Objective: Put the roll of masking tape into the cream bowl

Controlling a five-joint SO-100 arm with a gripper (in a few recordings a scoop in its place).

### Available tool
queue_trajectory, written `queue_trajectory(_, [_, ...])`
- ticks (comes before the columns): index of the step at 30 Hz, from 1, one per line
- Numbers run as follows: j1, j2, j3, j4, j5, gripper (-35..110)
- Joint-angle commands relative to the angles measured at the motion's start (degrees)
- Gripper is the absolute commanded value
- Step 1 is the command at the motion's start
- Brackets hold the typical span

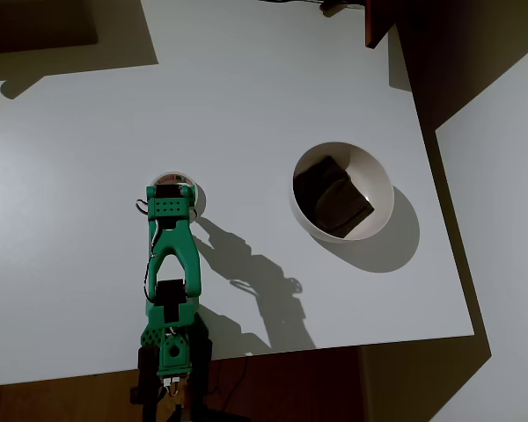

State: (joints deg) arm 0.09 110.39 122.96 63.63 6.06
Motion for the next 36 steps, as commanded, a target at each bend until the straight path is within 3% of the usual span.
queue_trajectory(1, [0.2,0.1,-3.9,-0.7,1.1,19])
queue_trajectory(24, [-3.4,-13.4,-3.8,-9.2,3.8,15])
queue_trajectory(28, [-4.0,-13.3,-3.8,-9.8,3.8,11])
queue_trajectory(33, [-4.0,-13.3,-3.8,-10.1,4.2,-8])
queue_trajectory(36, [-4.0,-13.3,-3.8,-10.1,4.2,-8])
